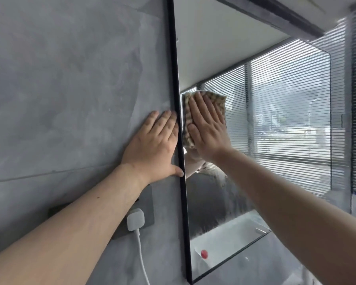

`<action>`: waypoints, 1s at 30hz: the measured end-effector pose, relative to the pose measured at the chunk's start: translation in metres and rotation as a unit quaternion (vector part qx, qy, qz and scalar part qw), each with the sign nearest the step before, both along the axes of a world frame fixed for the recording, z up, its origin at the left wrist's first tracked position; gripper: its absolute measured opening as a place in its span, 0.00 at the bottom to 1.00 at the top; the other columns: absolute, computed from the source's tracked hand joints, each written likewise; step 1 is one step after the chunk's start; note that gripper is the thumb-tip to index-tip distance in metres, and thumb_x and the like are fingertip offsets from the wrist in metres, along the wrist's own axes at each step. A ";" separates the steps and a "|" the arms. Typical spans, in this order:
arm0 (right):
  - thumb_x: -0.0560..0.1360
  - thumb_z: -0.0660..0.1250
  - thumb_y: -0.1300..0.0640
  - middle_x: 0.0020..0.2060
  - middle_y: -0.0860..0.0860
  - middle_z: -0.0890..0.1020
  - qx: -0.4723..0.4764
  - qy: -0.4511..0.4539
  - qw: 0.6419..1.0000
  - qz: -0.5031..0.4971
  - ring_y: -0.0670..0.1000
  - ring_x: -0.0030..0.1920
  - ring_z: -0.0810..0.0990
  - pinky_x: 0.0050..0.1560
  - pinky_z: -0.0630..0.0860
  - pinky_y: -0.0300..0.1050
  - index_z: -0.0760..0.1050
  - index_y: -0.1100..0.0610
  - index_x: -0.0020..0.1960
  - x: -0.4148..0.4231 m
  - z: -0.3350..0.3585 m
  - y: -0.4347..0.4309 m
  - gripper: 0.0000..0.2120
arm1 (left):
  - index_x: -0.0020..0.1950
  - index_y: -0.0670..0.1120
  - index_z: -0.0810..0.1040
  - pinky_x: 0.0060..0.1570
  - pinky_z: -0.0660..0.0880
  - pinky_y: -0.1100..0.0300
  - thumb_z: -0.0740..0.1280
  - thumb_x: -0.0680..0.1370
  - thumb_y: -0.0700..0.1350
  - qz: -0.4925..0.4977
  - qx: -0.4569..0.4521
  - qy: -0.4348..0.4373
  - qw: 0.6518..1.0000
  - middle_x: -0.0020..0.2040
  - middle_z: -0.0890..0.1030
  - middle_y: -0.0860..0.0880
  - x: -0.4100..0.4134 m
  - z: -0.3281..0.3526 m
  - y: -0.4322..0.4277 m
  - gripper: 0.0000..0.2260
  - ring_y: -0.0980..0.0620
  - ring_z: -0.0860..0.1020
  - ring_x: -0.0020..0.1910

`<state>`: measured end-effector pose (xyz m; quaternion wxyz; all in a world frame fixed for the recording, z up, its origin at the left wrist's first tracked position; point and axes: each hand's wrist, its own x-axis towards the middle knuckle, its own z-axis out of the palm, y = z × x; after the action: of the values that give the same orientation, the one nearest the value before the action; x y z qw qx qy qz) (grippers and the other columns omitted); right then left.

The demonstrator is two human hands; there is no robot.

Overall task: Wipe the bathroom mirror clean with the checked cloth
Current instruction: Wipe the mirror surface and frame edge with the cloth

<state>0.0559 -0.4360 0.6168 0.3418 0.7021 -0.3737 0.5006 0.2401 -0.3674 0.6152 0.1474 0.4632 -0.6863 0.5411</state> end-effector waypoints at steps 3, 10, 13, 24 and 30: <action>0.82 0.43 0.44 0.79 0.55 0.57 -0.013 0.001 1.000 -0.003 0.56 0.80 0.53 0.79 0.48 0.53 0.53 0.56 0.80 0.001 -0.011 -0.001 0.30 | 0.78 0.36 0.60 0.79 0.47 0.44 0.62 0.63 0.79 -0.005 0.002 0.002 1.000 0.79 0.61 0.38 0.001 0.000 -0.001 0.59 0.41 0.57 0.79; 0.83 0.42 0.44 0.80 0.55 0.55 0.002 0.042 0.999 -0.006 0.58 0.80 0.53 0.78 0.52 0.59 0.49 0.54 0.81 -0.010 -0.121 -0.002 0.29 | 0.80 0.37 0.50 0.78 0.38 0.45 0.60 0.67 0.78 -0.016 0.018 0.016 1.000 0.81 0.51 0.39 -0.001 0.000 -0.001 0.57 0.42 0.47 0.81; 0.83 0.43 0.44 0.81 0.54 0.51 0.021 0.062 0.998 -0.008 0.60 0.79 0.54 0.78 0.51 0.60 0.47 0.53 0.82 -0.013 -0.186 -0.001 0.29 | 0.81 0.38 0.47 0.78 0.37 0.45 0.58 0.68 0.78 -0.012 0.011 0.015 1.000 0.82 0.47 0.40 -0.002 0.000 0.000 0.57 0.43 0.44 0.81; 0.81 0.53 0.45 0.80 0.52 0.55 0.019 0.173 0.985 0.016 0.58 0.79 0.57 0.76 0.57 0.60 0.52 0.52 0.81 -0.036 -0.264 0.007 0.30 | 0.80 0.38 0.44 0.78 0.37 0.44 0.55 0.69 0.79 0.000 0.018 0.011 1.000 0.82 0.45 0.40 -0.002 0.000 0.003 0.57 0.43 0.42 0.81; 0.81 0.52 0.44 0.81 0.51 0.48 0.047 0.113 0.993 0.000 0.55 0.80 0.49 0.79 0.46 0.55 0.45 0.51 0.82 -0.028 -0.162 0.007 0.32 | 0.80 0.38 0.44 0.78 0.36 0.44 0.54 0.69 0.78 -0.015 0.012 0.006 1.000 0.82 0.45 0.40 0.000 -0.001 -0.001 0.56 0.43 0.43 0.81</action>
<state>0.0281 -0.4287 0.4551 0.3483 0.7692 -0.3561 0.4002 0.2405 -0.3684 0.6139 0.1542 0.4573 -0.6988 0.5280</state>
